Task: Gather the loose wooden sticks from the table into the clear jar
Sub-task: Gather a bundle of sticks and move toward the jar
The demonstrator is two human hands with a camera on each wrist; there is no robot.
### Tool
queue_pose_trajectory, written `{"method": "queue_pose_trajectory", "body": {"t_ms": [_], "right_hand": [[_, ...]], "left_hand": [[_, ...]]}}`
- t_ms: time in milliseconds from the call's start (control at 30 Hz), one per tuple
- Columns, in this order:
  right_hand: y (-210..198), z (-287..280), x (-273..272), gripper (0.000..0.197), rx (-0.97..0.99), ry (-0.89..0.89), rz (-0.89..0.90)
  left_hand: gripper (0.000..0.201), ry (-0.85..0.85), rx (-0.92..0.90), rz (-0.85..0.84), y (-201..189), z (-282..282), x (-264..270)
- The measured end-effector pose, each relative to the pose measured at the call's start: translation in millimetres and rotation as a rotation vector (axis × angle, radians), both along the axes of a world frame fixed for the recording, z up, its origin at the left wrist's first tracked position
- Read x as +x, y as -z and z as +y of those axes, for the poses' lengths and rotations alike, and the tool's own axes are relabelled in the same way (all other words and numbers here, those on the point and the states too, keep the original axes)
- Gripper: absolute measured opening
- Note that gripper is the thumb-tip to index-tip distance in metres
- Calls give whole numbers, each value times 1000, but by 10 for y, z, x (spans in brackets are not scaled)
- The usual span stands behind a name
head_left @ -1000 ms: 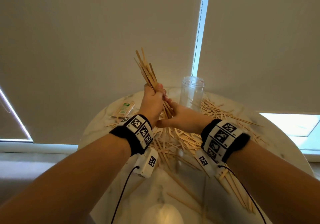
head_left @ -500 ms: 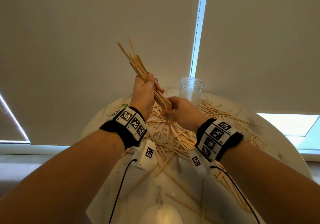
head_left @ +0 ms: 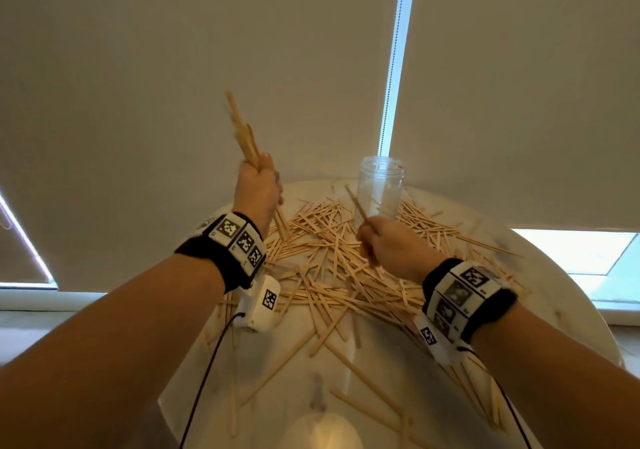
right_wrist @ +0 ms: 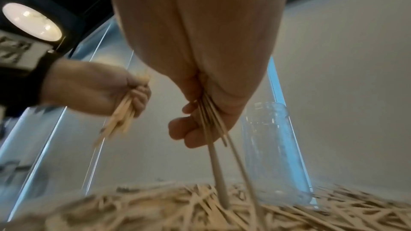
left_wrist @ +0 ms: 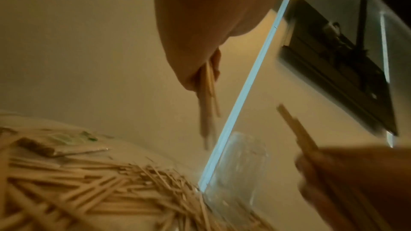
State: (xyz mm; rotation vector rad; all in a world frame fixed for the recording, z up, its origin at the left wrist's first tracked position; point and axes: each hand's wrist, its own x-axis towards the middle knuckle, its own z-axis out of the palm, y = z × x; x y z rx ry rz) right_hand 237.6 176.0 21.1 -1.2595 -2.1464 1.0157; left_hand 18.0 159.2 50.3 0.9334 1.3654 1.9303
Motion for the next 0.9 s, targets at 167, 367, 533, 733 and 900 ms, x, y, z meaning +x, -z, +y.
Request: {"method": "queue_pose_trajectory", "body": {"t_ms": [167,367,533,733,900], "right_hand": [[-301,-19,-206,29,101,72,350],[-364,-4,-315,29,89,65,406],[-393,132,-118,27,132,8,222],[-738,160,-52,40,69,156,541],[-720,134,-103,29,205,84,104]], "left_hand": [[23,412,-115,14,165,-167,634],[40,430,-108,109,256,-89,893],[27,507,-99,187,374,-190,814],[40,548,-164,567,373,-322,777],[42,572,-173,683,307,-346,826]]}}
